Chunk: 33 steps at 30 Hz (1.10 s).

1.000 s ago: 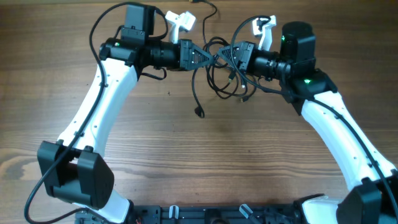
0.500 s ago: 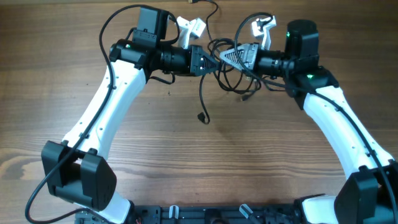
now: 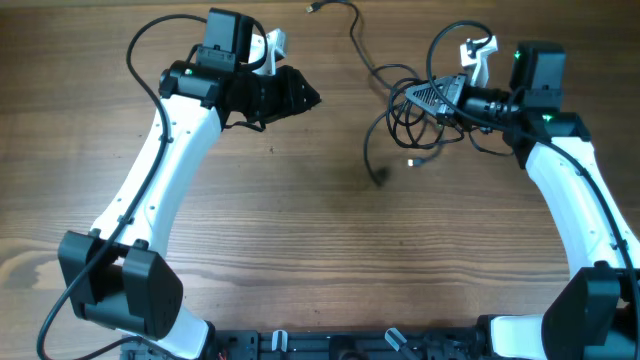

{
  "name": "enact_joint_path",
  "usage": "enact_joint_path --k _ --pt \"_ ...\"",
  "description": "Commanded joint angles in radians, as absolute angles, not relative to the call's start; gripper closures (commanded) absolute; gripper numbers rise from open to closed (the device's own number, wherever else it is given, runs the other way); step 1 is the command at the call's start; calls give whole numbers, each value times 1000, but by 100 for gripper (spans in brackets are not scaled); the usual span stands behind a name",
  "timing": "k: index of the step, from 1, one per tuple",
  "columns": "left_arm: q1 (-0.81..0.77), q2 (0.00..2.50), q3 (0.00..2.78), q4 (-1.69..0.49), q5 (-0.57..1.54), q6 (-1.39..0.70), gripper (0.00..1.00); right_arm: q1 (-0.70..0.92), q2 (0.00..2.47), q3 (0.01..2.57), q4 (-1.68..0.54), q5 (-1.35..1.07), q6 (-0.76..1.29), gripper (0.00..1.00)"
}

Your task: Untangle cables

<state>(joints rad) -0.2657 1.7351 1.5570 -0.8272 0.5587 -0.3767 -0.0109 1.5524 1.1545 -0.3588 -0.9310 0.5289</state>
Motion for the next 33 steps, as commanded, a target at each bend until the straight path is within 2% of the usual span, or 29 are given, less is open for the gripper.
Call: enact_joint_path --k 1,7,10,14,21,28,31,33 --pt "-281 1736 1551 -828 541 -375 59 0 1527 1172 -353 -916 506 96" --pt "-368 1747 1551 -746 541 -395 59 12 1528 1172 -356 -916 516 95" --pt "-419 1771 1551 -653 541 -457 64 15 1528 1172 -357 -916 516 96" --pt "-455 1798 1551 -610 542 -462 65 15 1528 1172 -361 -916 516 96" --pt "-466 1820 1551 -365 658 -514 62 16 1528 1172 -366 -907 507 95" --pt "-526 1877 1551 -370 650 -476 78 16 1528 1172 -382 -894 500 96" --pt "-526 1897 1551 -371 650 -479 81 16 1528 1172 -383 -894 500 96" --pt "-524 1897 1551 -371 620 -479 91 16 1528 1172 -383 -894 500 96"
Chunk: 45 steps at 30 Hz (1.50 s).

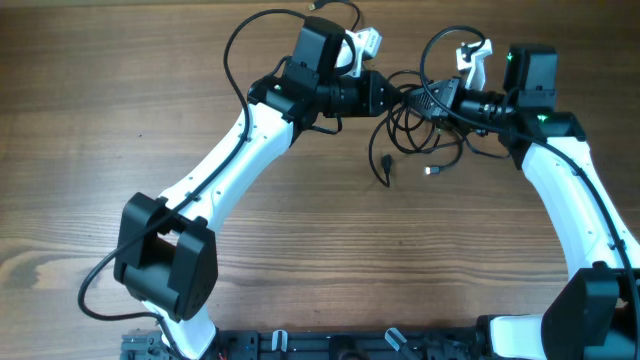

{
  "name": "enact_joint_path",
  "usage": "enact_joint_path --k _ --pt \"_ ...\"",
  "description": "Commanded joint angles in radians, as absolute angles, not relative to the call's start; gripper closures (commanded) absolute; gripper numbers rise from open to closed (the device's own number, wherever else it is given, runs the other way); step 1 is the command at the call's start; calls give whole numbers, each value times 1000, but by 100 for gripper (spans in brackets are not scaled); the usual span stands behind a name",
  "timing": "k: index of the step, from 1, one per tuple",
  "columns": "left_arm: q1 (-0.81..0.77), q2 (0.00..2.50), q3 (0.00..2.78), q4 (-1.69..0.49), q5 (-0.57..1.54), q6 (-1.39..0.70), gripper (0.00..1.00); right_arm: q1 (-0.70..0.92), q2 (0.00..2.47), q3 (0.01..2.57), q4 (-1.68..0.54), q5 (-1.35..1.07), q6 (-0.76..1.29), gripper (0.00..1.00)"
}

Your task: Untangle cables

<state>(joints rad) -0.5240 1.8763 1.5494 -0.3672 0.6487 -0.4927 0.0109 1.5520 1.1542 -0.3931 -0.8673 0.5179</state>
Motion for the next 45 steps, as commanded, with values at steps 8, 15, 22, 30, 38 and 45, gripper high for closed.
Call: enact_joint_path --k 8,15,22,30,38,45 --pt "-381 1852 1551 -373 645 -479 96 15 1554 1171 -518 -657 574 96" --pt "-252 1617 1551 -746 413 -396 96 15 1562 1171 -509 -643 597 96" --pt "-237 1586 1551 -984 -38 -444 96 15 1562 1171 -502 -617 607 96" --pt "-237 1511 1551 -954 16 -513 96 16 1562 1171 -534 -415 586 96" --pt "-239 1513 1551 -757 668 -292 96 37 1560 1172 -382 -952 322 67" --pt "-239 1513 1551 -721 776 -301 96 141 1560 1171 -276 -970 456 63"
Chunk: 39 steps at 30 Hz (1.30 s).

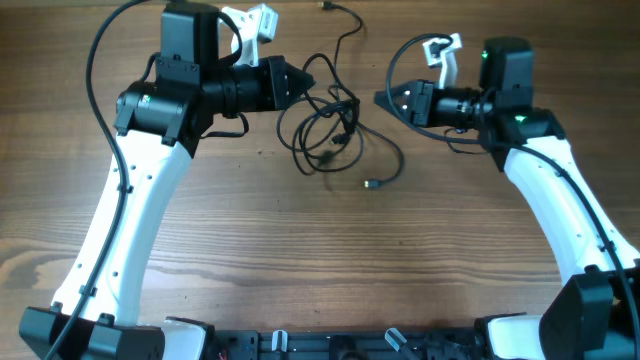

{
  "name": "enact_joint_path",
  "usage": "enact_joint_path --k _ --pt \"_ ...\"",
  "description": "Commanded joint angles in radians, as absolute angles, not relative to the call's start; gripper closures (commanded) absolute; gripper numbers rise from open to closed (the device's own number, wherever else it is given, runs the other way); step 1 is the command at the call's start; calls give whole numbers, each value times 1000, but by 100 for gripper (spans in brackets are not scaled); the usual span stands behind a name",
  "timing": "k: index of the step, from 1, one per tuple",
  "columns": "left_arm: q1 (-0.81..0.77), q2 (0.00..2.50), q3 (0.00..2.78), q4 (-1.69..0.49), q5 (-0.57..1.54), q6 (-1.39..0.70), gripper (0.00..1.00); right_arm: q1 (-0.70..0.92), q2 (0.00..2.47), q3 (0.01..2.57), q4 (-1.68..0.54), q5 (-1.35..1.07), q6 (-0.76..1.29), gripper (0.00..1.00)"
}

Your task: Untangle cables

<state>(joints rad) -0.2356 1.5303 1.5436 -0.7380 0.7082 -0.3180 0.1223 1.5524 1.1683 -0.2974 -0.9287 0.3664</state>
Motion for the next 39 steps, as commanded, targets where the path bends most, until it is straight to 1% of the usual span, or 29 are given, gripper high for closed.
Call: enact_joint_path --k 1,3,4,5,10,15,18,22,26,28,29,31,32,34,35,36,37,38,39 --pt "-239 1513 1551 -713 772 -316 96 144 1560 1171 -278 -963 507 63" --pt "-239 1513 1551 -673 770 -381 96 159 1560 1171 -296 -931 608 62" --pt "-239 1513 1551 -657 769 -403 96 170 1560 1171 -305 -910 625 62" --pt "-239 1513 1551 -636 770 -432 96 182 1561 1171 -315 -888 632 60" --pt "-240 1514 1551 -639 770 -458 96 200 1562 1171 -334 -833 659 59" --pt "-260 1515 1551 -646 770 -457 96 200 1564 1171 -305 -799 702 58" --pt "-280 1515 1551 -646 769 -457 96 218 1570 1171 -282 -785 727 60" --pt "-286 1515 1551 -646 770 -458 96 264 1588 1171 -279 -727 738 71" --pt "-301 1515 1551 -646 770 -457 96 268 1628 1171 -247 -699 760 81" --pt "-320 1515 1551 -646 770 -457 96 268 1658 1171 -211 -695 760 92" --pt "-324 1515 1551 -646 769 -455 96 268 1660 1171 -203 -695 759 96" --pt "-323 1515 1551 -654 751 -449 96 268 1662 1171 -189 -695 753 96" --pt "-323 1515 1551 -672 701 -449 96 264 1662 1171 -187 -696 746 96" --pt "-323 1515 1551 -755 517 -449 96 229 1655 1171 -201 -718 719 96" --pt "-323 1516 1551 -818 373 -450 96 200 1648 1171 -216 -734 706 96" --pt "-323 1516 1551 -848 307 -450 96 178 1643 1171 -228 -739 705 96" --pt "-323 1518 1551 -879 243 -450 83 156 1641 1171 -233 -755 696 96" --pt "-323 1519 1551 -907 200 -450 62 140 1641 1171 -233 -773 690 96" --pt "-323 1519 1551 -935 159 -450 4 120 1641 1171 -238 -787 683 96"
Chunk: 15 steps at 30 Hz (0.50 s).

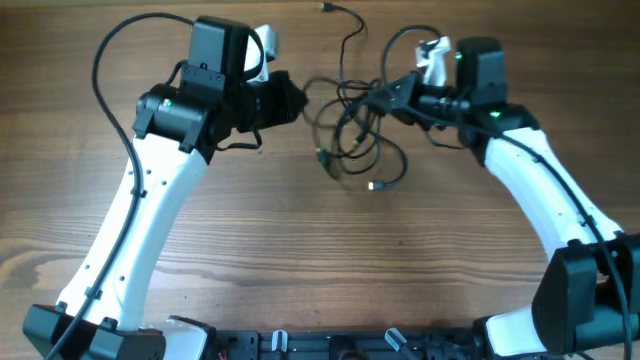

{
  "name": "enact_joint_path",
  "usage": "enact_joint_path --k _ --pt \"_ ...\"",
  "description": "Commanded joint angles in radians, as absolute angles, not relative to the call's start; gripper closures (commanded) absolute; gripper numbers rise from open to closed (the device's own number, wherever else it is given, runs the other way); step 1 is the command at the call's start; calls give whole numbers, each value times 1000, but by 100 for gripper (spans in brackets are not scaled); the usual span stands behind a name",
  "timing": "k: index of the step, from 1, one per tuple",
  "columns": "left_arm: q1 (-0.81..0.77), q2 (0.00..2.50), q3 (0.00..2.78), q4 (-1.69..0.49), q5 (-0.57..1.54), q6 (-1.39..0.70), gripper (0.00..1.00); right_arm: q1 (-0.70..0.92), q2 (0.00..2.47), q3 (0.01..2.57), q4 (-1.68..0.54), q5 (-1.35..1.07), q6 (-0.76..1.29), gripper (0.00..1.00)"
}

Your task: Untangle cables

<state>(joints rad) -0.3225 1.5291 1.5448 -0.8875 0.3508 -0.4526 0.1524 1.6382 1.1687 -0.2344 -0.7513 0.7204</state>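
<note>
A tangle of thin black cables (pixel 352 135) lies on the wooden table between my two arms. One strand runs up to a plug (pixel 328 8) at the far edge. Two more plug ends show, one greenish (pixel 323 156) and one silver (pixel 373 185). My left gripper (pixel 300 100) points right, its tips at the left loop of the tangle and apparently shut on a strand. My right gripper (pixel 377 98) points left and reaches into the tangle's upper right side. Its jaws are hidden among the strands.
The wooden table (pixel 300 260) stretches wide in front of the tangle. Each arm's own black supply cable arcs above it, one (pixel 110 60) on the left and one (pixel 400 35) on the right. The arm bases stand at the near edge.
My right gripper, then apart from the cables, has moved left and now touches the tangle's right side. The tangle sits a little further right and more bunched. The left gripper is slightly lower.
At first my right gripper held the tangle at the right while the left stood apart. Then the left gripper was at the tangle too. Later the tangle lay further left at the left gripper, with the right one clear. Now both grippers meet at it.
</note>
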Motion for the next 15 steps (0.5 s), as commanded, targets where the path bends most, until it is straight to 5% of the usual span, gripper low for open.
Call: enact_joint_path --k 1,11,15 --pt "-323 1519 1551 -941 155 -450 0 118 1641 1171 -239 -787 683 96" --pt "-354 1600 1508 -920 313 -399 65 118 1642 1171 -240 -794 683 96" --pt "-396 1711 1502 -868 356 -397 66 118 1642 1171 -242 -795 681 96"
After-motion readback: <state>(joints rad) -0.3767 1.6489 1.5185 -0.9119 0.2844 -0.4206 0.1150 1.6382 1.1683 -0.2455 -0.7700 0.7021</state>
